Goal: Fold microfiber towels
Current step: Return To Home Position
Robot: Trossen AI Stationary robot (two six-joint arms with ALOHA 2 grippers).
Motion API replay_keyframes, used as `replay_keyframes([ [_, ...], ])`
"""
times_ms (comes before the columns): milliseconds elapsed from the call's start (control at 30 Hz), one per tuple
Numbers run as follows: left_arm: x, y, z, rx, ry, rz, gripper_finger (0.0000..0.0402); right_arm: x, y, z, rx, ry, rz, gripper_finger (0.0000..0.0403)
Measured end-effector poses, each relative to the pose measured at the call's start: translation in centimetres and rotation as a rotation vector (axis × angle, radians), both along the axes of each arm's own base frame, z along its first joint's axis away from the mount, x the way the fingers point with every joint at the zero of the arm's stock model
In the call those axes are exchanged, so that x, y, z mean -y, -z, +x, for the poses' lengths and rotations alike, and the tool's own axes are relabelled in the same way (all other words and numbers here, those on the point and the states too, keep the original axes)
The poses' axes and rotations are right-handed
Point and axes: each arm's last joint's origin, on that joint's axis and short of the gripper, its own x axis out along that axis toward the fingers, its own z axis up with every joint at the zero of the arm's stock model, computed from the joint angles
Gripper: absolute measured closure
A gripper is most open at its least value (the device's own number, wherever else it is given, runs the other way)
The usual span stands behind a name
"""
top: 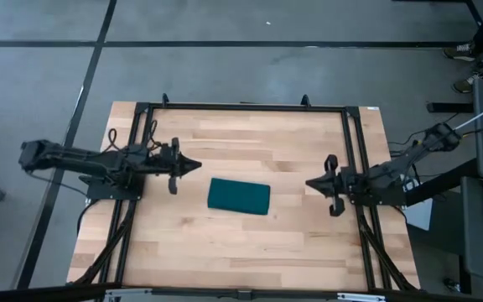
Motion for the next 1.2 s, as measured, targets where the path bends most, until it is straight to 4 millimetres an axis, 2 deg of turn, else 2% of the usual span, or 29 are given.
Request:
replay_keyframes([
  [100,-1.3,1.4,-0.7,0.064,-0.052,0.041,0.0399,0.8,1.8,-0.5,-0.013,0.026,-0.027,0.0397],
  [233,-2.1,3.1,-1.5,-0.003,-0.097,0.083,0.0399,1.4,4.4,-0.9,-0.068,0.047,-0.078,0.0389],
  [433,-2.0,4.2,-2.4,-0.011,-0.107,0.176,0.0399,1.7,5.5,-1.0,-0.180,0.083,-0.196,0.0368],
  [600,-2.5,4.6,-3.5,-0.074,-0.183,0.238,0.0397,2.0,5.6,-1.3,-0.206,0.121,-0.314,0.0358],
  [733,-3.1,4.3,-4.8,-0.038,-0.162,0.244,0.0400,2.5,5.4,-1.8,-0.200,0.132,-0.338,0.0361],
  [933,-3.7,4.4,-6.8,-0.006,-0.149,0.218,0.0397,2.9,4.3,-2.7,-0.094,0.105,-0.342,0.0378],
  [1067,-4.1,4.5,-7.4,0.004,-0.054,0.167,0.0400,3.3,3.5,-3.6,-0.149,0.061,-0.314,0.0391],
  [1200,-4.8,4.4,-7.9,0.013,-0.067,0.153,0.0397,3.2,3.8,-4.0,-0.204,-0.028,-0.245,0.0399],
])
